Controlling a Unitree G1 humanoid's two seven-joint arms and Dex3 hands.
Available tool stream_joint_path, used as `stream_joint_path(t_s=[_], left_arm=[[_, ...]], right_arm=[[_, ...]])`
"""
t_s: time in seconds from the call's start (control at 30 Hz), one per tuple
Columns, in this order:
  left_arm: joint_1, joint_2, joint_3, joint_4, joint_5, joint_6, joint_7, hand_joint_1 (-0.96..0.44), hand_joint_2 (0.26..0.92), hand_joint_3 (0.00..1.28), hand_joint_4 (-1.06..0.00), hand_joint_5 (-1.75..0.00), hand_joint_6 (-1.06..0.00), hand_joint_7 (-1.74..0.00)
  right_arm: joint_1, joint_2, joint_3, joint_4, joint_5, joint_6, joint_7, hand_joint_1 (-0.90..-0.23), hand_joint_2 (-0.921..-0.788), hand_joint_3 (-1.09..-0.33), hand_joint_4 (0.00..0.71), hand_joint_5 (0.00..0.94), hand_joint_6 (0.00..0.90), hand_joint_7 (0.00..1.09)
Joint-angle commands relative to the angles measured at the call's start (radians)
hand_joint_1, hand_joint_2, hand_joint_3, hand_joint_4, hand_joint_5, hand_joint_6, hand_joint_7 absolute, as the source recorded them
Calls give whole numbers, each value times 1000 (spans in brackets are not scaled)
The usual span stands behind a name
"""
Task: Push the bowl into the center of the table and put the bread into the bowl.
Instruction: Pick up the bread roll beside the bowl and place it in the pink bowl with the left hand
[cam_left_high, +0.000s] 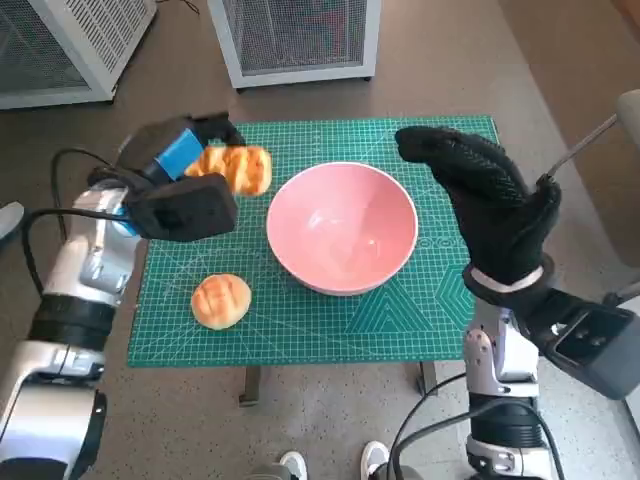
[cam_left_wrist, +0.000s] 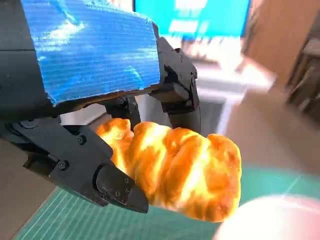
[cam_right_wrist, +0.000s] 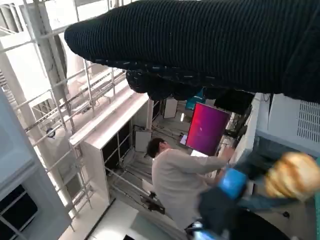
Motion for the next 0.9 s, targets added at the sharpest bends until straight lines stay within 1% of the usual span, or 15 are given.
stream_joint_path(t_s=[0.03, 0.23, 0.37, 0.53, 0.63, 0.73, 0.87, 0.9], left_arm=[[76, 18, 68, -239, -19, 26, -1, 2, 921, 115, -644, -1214, -564, -1231], [114, -10, 81, -399, -6, 31, -1, 1, 920, 97, -674, -1199, -577, -1202], [123, -25, 62, -472, 8, 26, -17, 1, 920, 86, -680, -1199, -595, -1179], [117, -44, 32, -534, 6, 26, -75, 1, 918, 78, -671, -1217, -633, -1131], [114, -59, 19, -545, -5, 16, -103, 2, 917, 78, -655, -1248, -653, -1094], [104, -79, 1, -520, -19, -11, -120, 2, 919, 77, -648, -1269, -659, -1073], [93, -107, -21, -462, -25, -57, -124, 2, 920, 120, -613, -1317, -595, -1126], [90, -113, -26, -449, -25, -67, -124, 2, 920, 148, -590, -1333, -551, -1177]], right_arm=[[16, -2, 3, 7, 13, 12, 17, -377, -921, -531, 507, 19, 57, 827], [22, -5, 5, 0, 10, 10, 18, -376, -921, -533, 509, 21, 51, 836], [26, -6, 5, -9, 7, 13, 15, -375, -921, -534, 511, 22, 48, 841], [33, -8, 7, -23, 7, 23, 11, -375, -921, -534, 515, 25, 45, 849], [37, -10, 6, -32, 8, 30, 8, -375, -921, -534, 516, 26, 43, 852], [42, -11, 4, -37, 9, 35, 7, -375, -921, -533, 516, 27, 42, 854], [45, -11, 2, -40, 7, 39, 4, -373, -921, -531, 516, 28, 44, 852], [46, -11, 2, -41, 6, 39, 4, -372, -921, -531, 516, 28, 44, 851]])
